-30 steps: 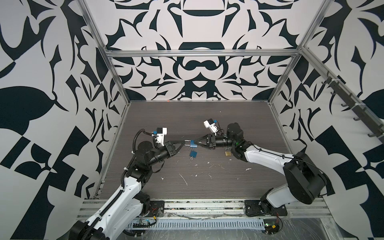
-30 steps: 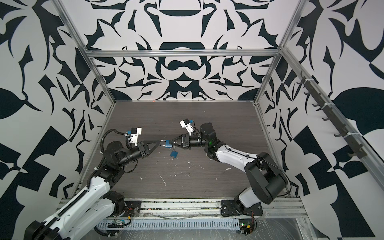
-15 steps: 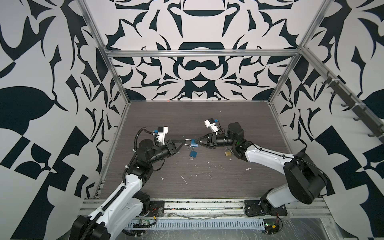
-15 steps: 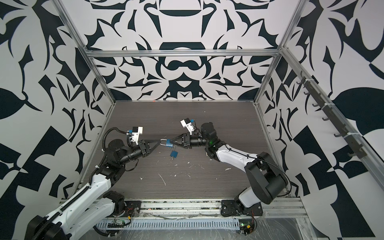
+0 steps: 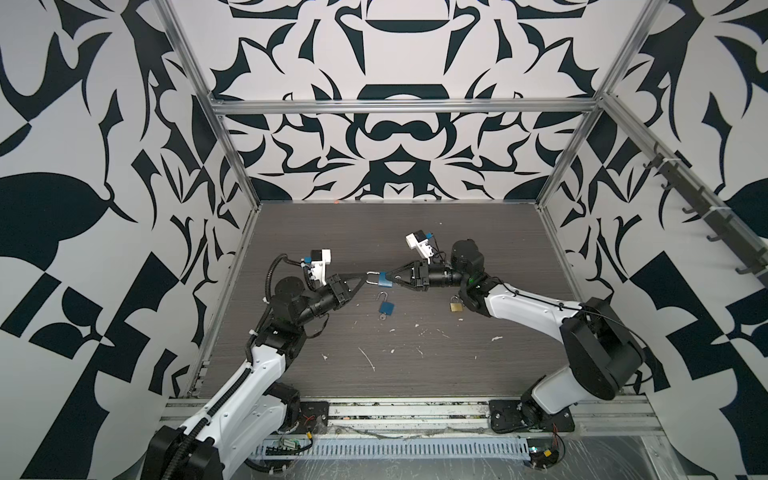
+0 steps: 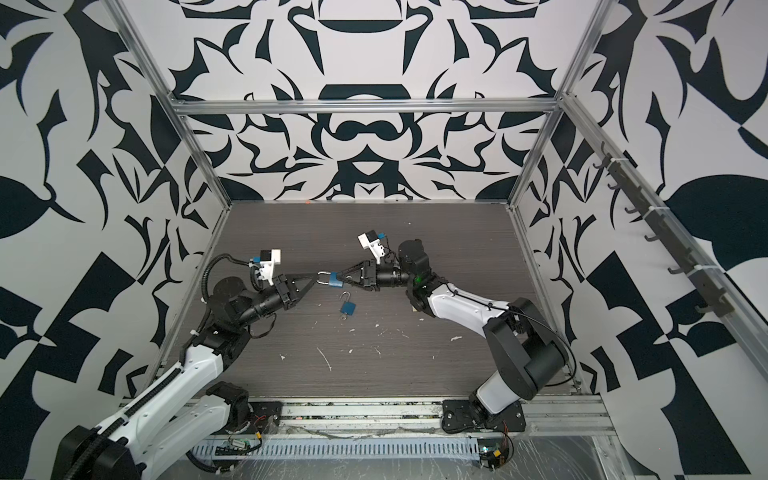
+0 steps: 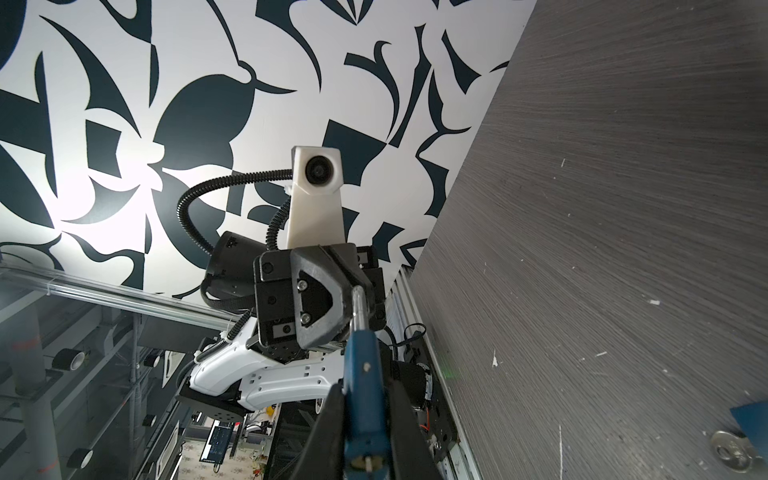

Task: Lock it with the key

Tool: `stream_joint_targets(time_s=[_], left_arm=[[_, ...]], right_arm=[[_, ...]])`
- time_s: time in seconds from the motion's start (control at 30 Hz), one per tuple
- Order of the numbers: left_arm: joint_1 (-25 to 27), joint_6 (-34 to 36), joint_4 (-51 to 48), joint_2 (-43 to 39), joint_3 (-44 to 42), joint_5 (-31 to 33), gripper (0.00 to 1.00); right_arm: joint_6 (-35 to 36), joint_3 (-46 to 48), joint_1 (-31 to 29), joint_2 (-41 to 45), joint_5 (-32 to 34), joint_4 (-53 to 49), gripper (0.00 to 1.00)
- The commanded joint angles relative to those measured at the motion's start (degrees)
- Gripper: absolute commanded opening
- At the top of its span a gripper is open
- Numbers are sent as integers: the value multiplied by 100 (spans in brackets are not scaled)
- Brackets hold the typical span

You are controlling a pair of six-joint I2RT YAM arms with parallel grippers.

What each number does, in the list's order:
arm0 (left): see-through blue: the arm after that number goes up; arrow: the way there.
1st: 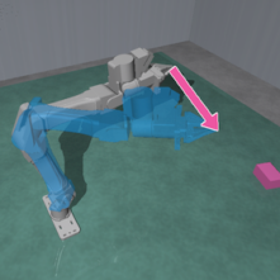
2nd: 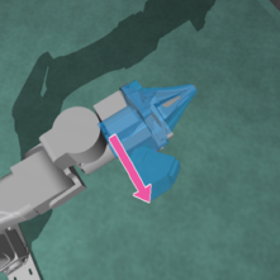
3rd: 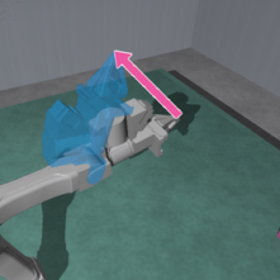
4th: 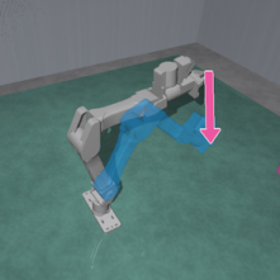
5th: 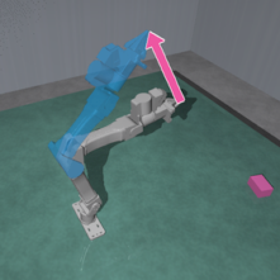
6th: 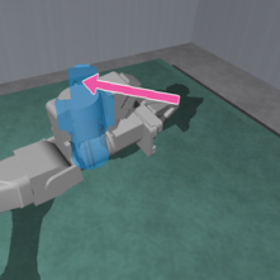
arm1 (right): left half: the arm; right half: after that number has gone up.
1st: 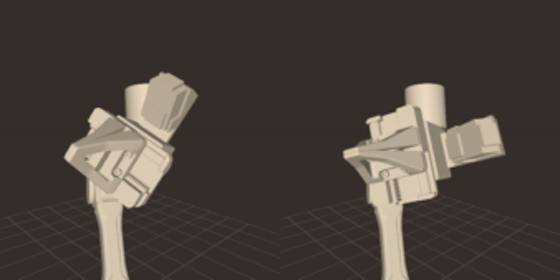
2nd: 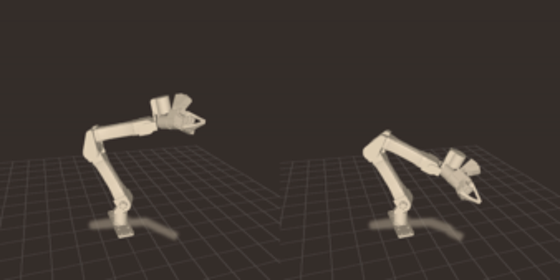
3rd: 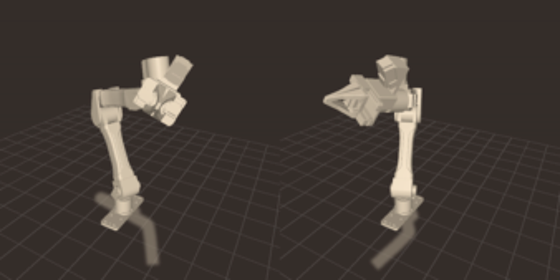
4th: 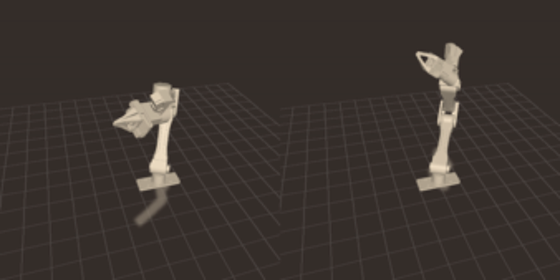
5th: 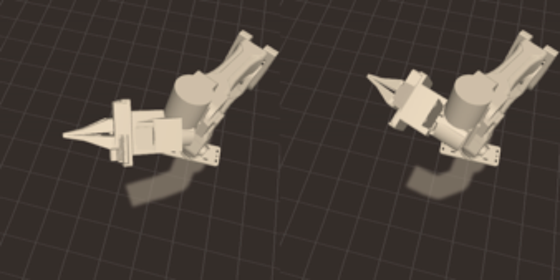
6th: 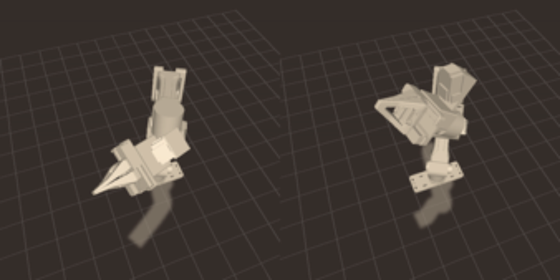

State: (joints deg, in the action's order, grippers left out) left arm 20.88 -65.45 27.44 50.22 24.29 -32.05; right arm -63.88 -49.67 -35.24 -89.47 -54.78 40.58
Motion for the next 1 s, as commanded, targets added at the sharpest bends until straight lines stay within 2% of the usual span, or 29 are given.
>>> stream_joint_targets(time_s=[0.0, 0.3, 0.63, 0.8, 0.97], left_arm=[[218, -40, 610, -1, 45, -733, 0], [422, 13, 775, 170, 66, -867, 0], [1027, 126, 1265, 541, 220, -1022, 0], [1314, 127, 1457, 634, 201, -998, 0], [1341, 94, 1383, 351, -18, -926, 0]], right_arm=[[96, -389, -359, -98, 168, 276, 0], [68, -585, -421, -207, 236, 283, 0], [73, -883, -518, -482, 299, 257, 0], [235, -982, -458, -455, 574, 50, 0], [227, -858, -180, -291, 869, 108, 0]])
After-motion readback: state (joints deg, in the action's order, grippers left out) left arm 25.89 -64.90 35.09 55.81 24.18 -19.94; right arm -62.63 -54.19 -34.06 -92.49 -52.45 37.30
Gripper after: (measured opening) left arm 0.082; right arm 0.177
